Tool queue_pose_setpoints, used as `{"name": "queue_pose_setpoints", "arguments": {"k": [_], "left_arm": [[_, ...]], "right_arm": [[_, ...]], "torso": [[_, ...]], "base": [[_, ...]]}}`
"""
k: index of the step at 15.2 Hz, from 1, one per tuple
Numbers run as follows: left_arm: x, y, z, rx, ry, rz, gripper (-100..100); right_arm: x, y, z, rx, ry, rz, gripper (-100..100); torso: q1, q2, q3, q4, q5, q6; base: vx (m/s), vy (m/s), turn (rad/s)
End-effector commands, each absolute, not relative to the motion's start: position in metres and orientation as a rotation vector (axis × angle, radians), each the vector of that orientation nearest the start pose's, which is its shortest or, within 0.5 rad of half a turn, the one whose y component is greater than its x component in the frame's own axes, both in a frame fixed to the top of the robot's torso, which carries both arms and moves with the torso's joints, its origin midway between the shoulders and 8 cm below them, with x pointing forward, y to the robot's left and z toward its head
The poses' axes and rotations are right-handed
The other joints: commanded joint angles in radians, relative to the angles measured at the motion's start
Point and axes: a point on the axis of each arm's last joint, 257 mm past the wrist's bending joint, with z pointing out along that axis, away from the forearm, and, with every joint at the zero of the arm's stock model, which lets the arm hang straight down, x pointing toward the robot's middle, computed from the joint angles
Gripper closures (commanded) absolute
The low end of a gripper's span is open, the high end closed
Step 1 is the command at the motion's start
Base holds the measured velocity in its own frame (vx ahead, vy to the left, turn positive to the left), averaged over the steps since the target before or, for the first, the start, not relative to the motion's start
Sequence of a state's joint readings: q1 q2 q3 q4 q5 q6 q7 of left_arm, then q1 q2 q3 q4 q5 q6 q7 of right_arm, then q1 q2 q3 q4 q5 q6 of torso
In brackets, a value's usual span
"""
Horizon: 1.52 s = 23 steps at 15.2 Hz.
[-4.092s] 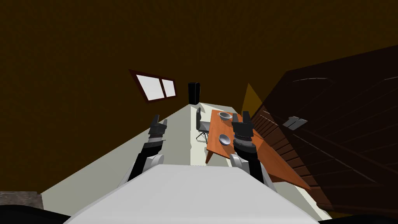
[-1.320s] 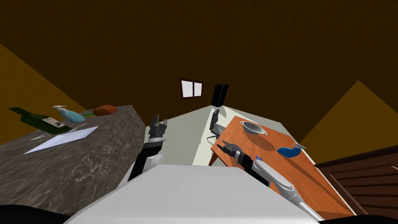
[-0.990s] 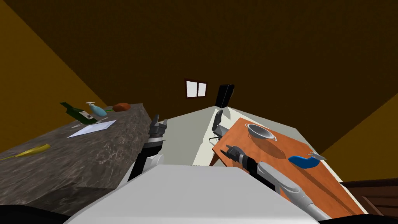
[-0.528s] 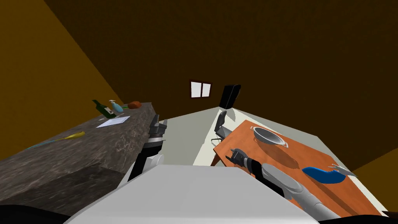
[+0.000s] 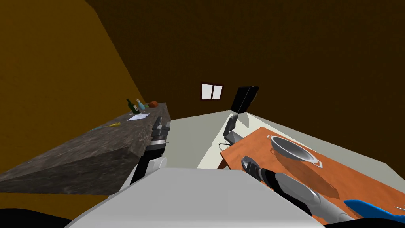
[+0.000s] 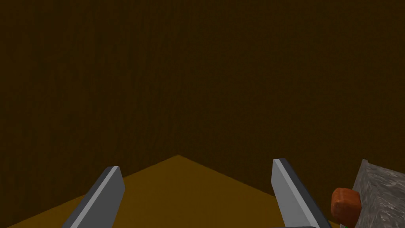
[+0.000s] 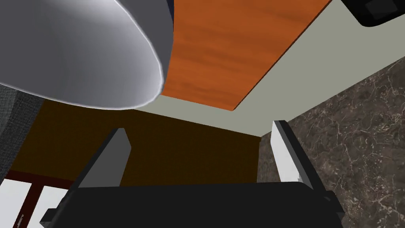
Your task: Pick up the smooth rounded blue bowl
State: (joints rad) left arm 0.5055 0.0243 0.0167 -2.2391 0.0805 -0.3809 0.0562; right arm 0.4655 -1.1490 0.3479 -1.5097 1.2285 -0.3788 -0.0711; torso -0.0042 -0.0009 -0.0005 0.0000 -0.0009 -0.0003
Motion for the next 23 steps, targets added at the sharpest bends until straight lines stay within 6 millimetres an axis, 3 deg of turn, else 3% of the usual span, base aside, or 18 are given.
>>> {"name": "queue_pose_setpoints", "arguments": {"k": [1,2,3,4,6,7,10,11,15,16,17,21,23], "left_arm": [[0.367,0.298,-0.02,-0.849,0.674,-1.345,0],[0.367,0.298,-0.02,-0.849,0.674,-1.345,0],[0.367,0.298,-0.02,-0.849,0.674,-1.345,0],[0.367,0.298,-0.02,-0.849,0.674,-1.345,0],[0.367,0.298,-0.02,-0.849,0.674,-1.345,0],[0.367,0.298,-0.02,-0.849,0.674,-1.345,0],[0.367,0.298,-0.02,-0.849,0.674,-1.345,0],[0.367,0.298,-0.02,-0.849,0.674,-1.345,0],[0.367,0.298,-0.02,-0.849,0.674,-1.345,0],[0.367,0.298,-0.02,-0.849,0.674,-1.345,0],[0.367,0.298,-0.02,-0.849,0.674,-1.345,0],[0.367,0.298,-0.02,-0.849,0.674,-1.344,0],[0.367,0.298,-0.02,-0.849,0.674,-1.344,0]], "right_arm": [[0.209,-0.478,-0.449,-1.052,2.442,-0.027,-100],[0.209,-0.478,-0.449,-1.056,2.442,-0.029,-100],[0.192,-0.497,-0.455,-1.118,2.478,-0.066,-100],[0.192,-0.497,-0.455,-1.121,2.478,-0.067,-100],[0.157,-0.53,-0.463,-1.242,2.543,-0.128,-100],[0.157,-0.53,-0.463,-1.243,2.542,-0.128,-100],[0.124,-0.557,-0.468,-1.353,2.596,-0.17,-100],[0.124,-0.557,-0.468,-1.353,2.596,-0.17,-100],[0.074,-0.592,-0.471,-1.512,2.667,-0.207,-100],[0.067,-0.596,-0.471,-1.536,2.677,-0.21,-100],[0.079,-0.589,-0.471,-1.502,2.662,-0.205,-100],[0.06,-0.584,-0.493,-1.474,2.681,-0.21,-100],[0.061,-0.584,-0.492,-1.476,2.681,-0.208,-100]], "torso": [[0.0,0.0,0.0,0.0,0.0,0.0],[0.0,0.0,0.0,0.0,0.0,0.0],[0.001,0.0,0.0,0.0,0.0,0.0],[0.001,0.0,0.0,0.0,0.0,0.0],[0.002,-0.001,0.0,0.0,0.0,0.0],[0.003,-0.001,0.0,0.0,0.001,-0.001],[0.003,-0.001,0.0,0.0,0.001,0.0],[0.004,-0.001,-0.001,0.0,0.001,0.0],[0.005,-0.002,-0.001,0.0,0.001,-0.001],[0.005,-0.002,-0.001,0.0,0.001,0.0],[0.005,-0.002,-0.001,0.0,0.001,0.0],[0.0,-0.003,-0.002,-0.001,0.0,0.001],[-0.002,-0.003,-0.002,-0.001,-0.001,0.001]], "base": [[-0.041,-0.005,0.275],[-0.037,-0.003,0.217],[-0.036,0.002,0.219],[-0.032,0.008,0.192],[-0.033,0.028,0.315],[-0.032,0.029,0.293],[-0.027,0.033,0.194],[-0.014,0.034,0.156],[-0.012,0.051,0.265],[-0.012,0.055,0.177],[-0.005,0.03,0.046],[0.014,-0.024,0.079],[0.009,-0.034,0.048]]}}
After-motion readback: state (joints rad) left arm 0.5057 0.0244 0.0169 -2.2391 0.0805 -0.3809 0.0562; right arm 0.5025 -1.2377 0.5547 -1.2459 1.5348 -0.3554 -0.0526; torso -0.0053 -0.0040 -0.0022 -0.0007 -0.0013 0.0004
